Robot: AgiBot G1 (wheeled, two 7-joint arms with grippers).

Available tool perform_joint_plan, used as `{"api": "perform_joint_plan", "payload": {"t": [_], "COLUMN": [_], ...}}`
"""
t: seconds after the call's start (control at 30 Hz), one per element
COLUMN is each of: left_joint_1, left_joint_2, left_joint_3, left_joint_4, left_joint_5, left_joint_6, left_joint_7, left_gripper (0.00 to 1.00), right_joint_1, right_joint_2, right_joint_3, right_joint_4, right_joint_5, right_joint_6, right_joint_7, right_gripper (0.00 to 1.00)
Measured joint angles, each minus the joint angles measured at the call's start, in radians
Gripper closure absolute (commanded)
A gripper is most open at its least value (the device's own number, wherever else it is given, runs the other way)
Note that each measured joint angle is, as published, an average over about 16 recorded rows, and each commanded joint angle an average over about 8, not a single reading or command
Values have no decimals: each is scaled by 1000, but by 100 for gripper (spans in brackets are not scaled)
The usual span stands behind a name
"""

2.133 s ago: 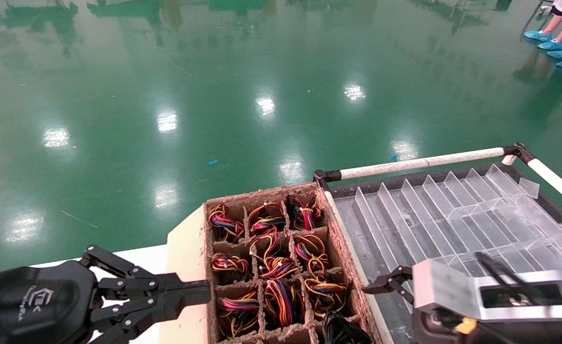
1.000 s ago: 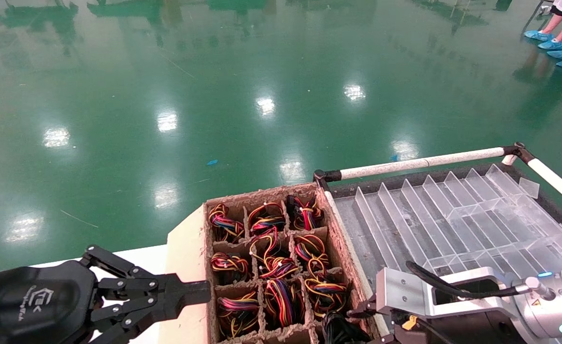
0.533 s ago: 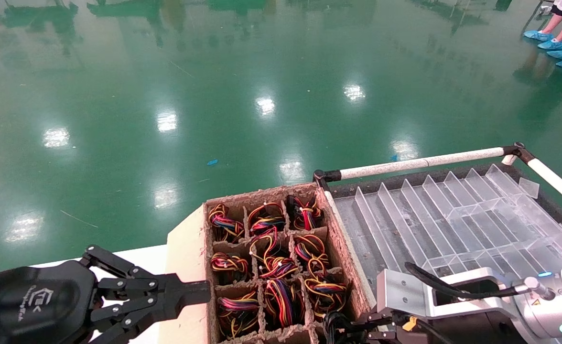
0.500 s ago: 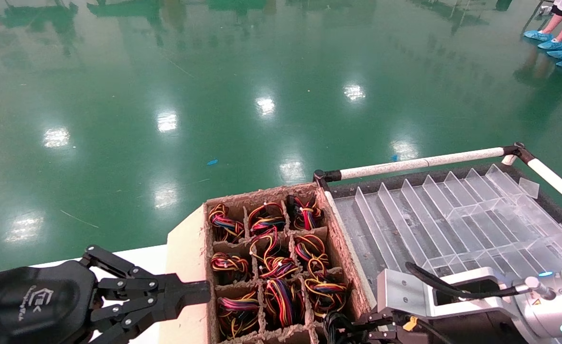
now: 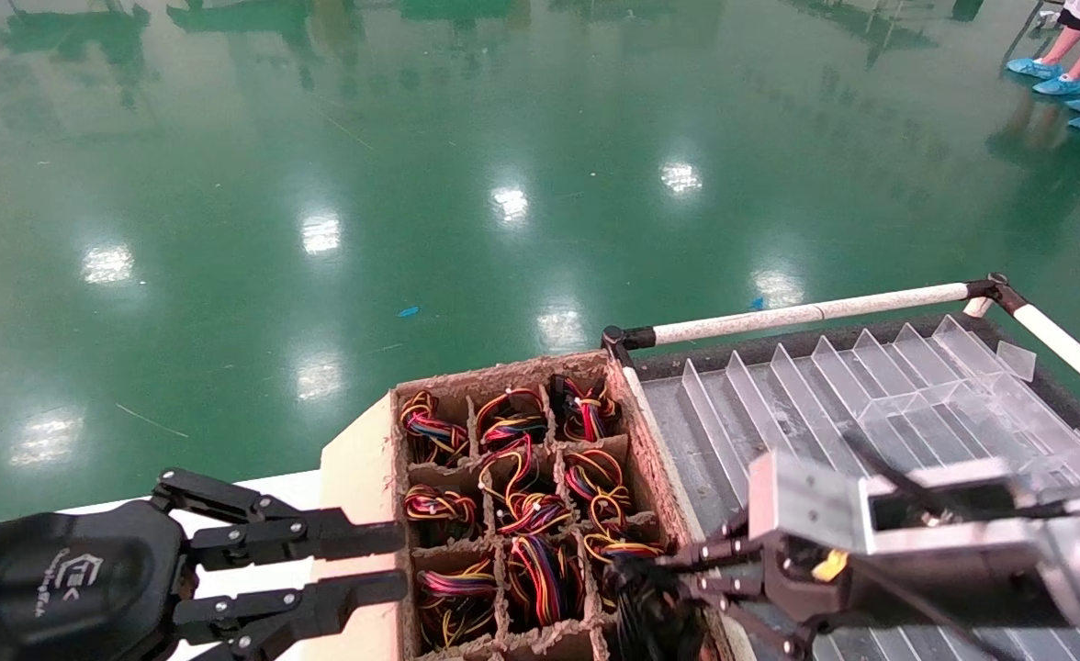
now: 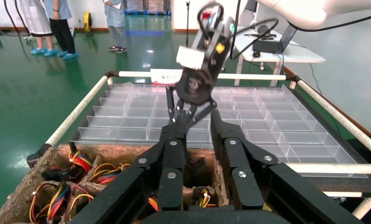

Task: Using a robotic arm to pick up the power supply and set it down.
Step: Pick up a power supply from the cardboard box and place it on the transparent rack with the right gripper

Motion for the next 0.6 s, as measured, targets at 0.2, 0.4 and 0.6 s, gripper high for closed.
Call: {"api": "perform_joint_plan", "payload": {"t": [0.2, 0.4, 0.6], "left_joint_1": [0, 0, 0], "left_joint_2": [0, 0, 0], "left_joint_3": [0, 0, 0], "left_joint_4": [0, 0, 0], "left_joint_5": [0, 0, 0], "left_joint_6": [0, 0, 0], "left_joint_7": [0, 0, 0], "left_gripper": [0, 0, 0], "right_joint_1": [39, 91, 149], "right_joint_2": [6, 7, 4], "right_joint_3": [46, 91, 128], "right_joint_4": [-3, -11, -30], "right_joint_5": [71, 123, 153], "right_joint_6": [5, 16, 33], "right_joint_7": [-30, -57, -82], "right_gripper": [100, 100, 100]}}
